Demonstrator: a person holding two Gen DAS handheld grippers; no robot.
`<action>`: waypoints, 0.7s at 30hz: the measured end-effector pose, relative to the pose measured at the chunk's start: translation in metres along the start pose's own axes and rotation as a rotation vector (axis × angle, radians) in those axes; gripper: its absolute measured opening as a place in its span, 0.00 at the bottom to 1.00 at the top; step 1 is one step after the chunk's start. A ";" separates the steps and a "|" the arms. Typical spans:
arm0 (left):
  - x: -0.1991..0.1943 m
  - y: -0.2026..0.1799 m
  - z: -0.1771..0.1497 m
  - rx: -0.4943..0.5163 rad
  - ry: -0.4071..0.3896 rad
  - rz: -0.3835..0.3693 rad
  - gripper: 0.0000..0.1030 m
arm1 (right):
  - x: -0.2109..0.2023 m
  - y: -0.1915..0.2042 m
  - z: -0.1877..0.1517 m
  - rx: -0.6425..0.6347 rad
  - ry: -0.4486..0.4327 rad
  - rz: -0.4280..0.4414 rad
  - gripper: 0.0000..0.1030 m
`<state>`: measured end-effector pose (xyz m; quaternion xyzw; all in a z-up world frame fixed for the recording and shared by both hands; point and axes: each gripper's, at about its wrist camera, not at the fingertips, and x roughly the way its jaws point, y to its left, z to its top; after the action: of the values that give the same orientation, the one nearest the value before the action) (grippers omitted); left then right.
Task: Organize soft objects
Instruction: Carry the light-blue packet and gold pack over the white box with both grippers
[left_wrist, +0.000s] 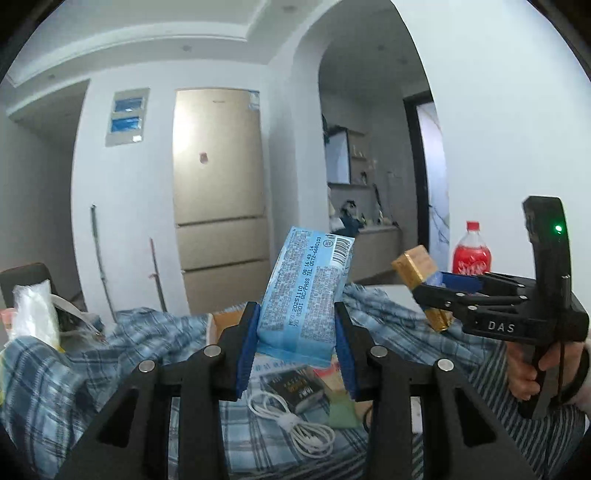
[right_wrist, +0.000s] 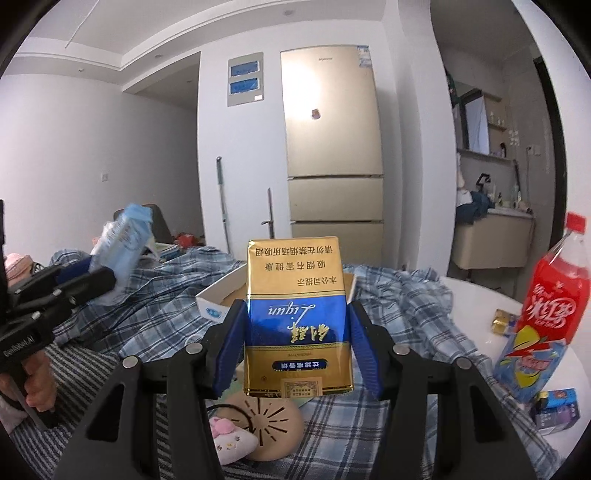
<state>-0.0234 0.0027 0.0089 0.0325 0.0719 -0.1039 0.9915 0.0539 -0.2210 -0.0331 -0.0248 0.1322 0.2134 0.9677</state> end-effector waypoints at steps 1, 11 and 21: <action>-0.001 0.001 0.003 -0.006 -0.002 0.003 0.40 | -0.003 0.000 0.002 0.001 -0.014 -0.010 0.52; 0.017 0.021 0.074 -0.086 -0.071 0.112 0.40 | -0.015 0.006 0.061 0.011 -0.128 -0.051 0.52; 0.044 0.032 0.142 -0.092 -0.135 0.177 0.40 | 0.019 0.001 0.150 0.126 -0.243 -0.110 0.52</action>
<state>0.0457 0.0136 0.1444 -0.0139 0.0066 -0.0145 0.9998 0.1069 -0.1971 0.1060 0.0547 0.0254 0.1526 0.9864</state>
